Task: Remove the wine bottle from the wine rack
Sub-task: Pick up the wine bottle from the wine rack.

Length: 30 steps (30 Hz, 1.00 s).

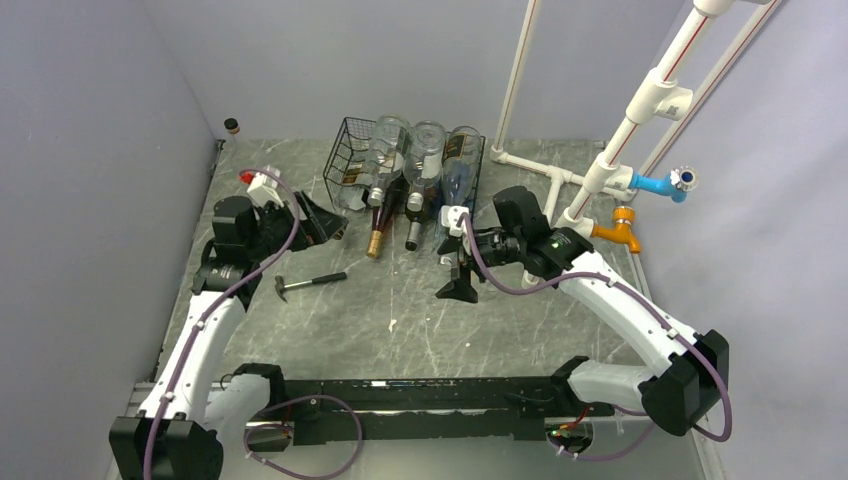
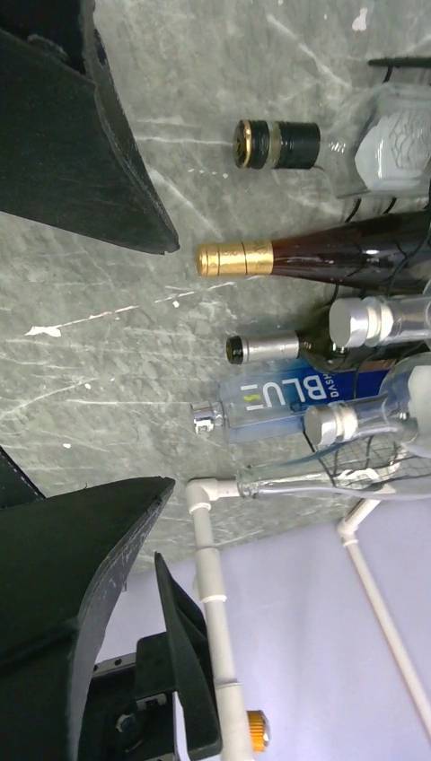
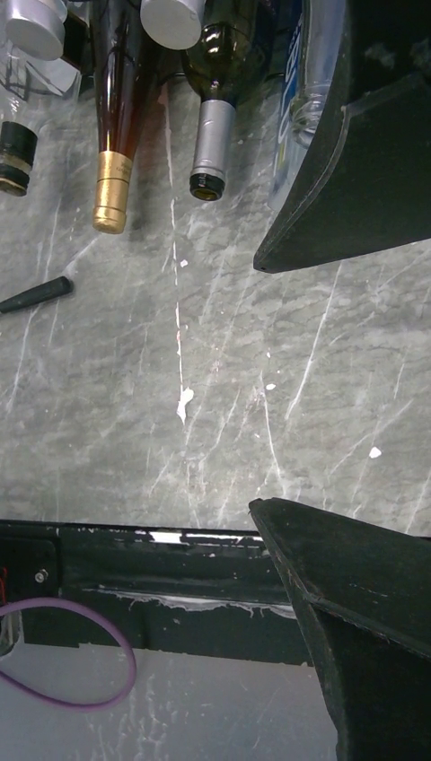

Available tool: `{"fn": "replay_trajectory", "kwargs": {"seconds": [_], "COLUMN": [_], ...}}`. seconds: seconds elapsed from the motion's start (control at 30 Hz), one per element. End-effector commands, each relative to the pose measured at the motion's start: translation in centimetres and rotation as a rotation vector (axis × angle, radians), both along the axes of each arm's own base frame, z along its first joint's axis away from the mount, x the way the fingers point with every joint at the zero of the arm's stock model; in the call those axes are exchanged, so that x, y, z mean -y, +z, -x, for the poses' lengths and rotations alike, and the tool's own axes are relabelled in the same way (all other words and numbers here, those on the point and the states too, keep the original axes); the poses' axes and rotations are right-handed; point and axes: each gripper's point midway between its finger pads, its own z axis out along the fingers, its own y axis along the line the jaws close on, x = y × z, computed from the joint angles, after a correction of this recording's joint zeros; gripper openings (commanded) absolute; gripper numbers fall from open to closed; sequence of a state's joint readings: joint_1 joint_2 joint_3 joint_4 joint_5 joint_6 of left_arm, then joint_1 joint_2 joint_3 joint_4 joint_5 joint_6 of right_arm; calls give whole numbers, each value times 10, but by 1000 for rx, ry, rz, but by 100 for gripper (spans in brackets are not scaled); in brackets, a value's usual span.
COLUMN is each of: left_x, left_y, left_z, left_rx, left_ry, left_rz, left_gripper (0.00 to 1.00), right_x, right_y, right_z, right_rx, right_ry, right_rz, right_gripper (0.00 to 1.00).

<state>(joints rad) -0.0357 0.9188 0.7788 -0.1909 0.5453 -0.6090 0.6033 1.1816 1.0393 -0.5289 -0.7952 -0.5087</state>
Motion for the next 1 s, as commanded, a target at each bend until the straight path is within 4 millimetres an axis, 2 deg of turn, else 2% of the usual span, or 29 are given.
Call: {"fn": "replay_trajectory", "kwargs": {"seconds": [0.0,0.2,0.47,0.6,0.7,0.87,0.97], "left_x": [11,27,32,52,61,68,74], "left_y": [27,29,42,58,71,64,68], "left_z": [-4,-9,-10,-9,-15,-30,-35], "left_rx": [123,140,161,193,205,149,141], "left_ry": [-9,-31,-33,-114,-133,-135,-154], "left_rz": [-61,-115,-123,-15,69,104,128], "left_gripper": [100,100,99,99,99,100,99], "right_x": [0,1,5,5,5,5,7], "right_y": [8,-1,-2,-3,-3,-5,-5], "right_z": [4,0,-5,-6,-6,-7,-8], "right_rx": [33,16,14,14,14,10,17], "right_ry": [40,39,20,18,20,21,20], "right_rz": [-19,-4,-5,-1,0,6,14], "right_gripper": [100,100,100,100,100,100,100]}}
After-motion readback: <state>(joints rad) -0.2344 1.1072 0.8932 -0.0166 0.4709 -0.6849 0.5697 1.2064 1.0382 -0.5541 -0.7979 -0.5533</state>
